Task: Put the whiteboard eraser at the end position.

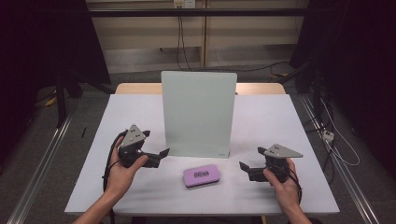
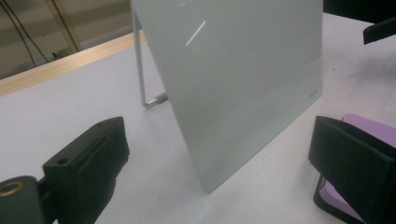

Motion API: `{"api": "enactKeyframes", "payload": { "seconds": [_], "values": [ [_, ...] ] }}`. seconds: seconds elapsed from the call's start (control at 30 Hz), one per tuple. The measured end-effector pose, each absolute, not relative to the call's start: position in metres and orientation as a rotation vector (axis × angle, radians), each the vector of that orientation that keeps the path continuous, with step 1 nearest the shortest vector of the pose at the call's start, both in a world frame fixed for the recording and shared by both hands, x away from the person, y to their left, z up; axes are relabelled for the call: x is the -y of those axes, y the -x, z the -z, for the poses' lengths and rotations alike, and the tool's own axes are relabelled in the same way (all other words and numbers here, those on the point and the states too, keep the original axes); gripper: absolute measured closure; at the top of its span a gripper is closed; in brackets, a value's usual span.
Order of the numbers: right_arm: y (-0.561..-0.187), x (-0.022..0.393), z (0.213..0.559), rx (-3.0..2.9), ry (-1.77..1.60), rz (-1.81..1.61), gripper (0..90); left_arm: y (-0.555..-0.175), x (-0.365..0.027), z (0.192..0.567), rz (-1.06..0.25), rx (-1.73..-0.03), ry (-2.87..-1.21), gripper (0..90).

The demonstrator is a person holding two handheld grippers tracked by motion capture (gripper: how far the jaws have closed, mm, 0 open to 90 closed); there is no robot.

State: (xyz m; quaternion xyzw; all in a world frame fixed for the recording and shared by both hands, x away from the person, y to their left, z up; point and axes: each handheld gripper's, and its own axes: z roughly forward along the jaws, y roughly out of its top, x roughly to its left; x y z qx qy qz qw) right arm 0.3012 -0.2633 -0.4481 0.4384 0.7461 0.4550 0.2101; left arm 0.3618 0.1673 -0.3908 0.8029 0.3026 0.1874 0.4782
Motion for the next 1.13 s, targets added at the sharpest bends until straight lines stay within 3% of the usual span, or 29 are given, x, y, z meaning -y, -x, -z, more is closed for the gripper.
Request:
{"api": "enactKeyframes", "payload": {
  "seconds": [0.4, 1.13],
  "values": [
    [-0.3, 0.265, 0.448, -2.068, -1.225, -1.261, 6.7, -0.347, -0.197, 0.404, -0.441, -0.87, -1.932, 4.9],
    [-0.297, 0.268, 0.448, -2.058, -1.237, -1.256, 6.7, -0.331, -0.224, 0.432, -0.486, -0.914, -1.933, 5.0]
  ]
}}
